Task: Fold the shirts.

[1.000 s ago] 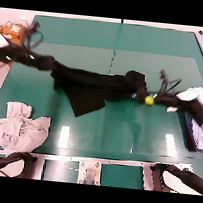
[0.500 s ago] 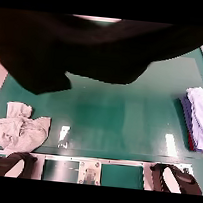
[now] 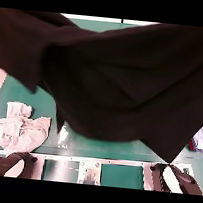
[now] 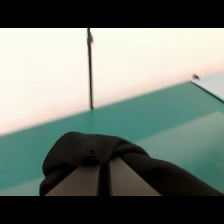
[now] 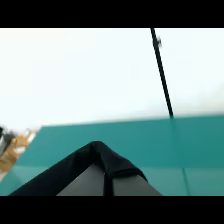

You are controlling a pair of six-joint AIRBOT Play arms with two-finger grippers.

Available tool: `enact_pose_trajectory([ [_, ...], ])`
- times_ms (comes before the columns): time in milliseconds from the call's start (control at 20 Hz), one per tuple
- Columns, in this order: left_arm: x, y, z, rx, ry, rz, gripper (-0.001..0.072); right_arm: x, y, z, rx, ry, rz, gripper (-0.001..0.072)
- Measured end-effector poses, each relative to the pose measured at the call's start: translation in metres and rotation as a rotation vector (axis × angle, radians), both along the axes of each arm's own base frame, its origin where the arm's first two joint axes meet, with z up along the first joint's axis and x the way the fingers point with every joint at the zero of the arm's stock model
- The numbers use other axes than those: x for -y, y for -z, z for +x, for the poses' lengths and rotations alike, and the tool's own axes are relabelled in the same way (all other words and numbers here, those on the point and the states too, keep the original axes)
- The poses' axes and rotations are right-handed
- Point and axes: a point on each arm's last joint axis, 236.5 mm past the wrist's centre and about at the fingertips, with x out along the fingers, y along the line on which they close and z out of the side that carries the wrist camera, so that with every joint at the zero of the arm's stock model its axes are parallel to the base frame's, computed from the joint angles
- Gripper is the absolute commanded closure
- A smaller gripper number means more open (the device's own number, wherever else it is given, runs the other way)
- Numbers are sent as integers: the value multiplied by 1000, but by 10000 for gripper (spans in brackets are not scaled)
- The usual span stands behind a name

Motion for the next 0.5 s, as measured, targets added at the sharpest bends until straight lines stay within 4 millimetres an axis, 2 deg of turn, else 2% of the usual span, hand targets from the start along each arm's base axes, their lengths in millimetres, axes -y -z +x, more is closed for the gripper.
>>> enact_pose_trajectory([
  [100,13,33,41,-134,66,-42,681,17,54,41,-141,-1,43,696],
  [200,23,81,94,-294,110,-82,680,32,113,78,-275,-6,81,696],
  [350,50,181,171,-542,176,-116,680,44,203,126,-458,-24,125,696],
  [500,73,294,239,-715,181,-148,680,40,289,162,-606,-52,152,695],
])
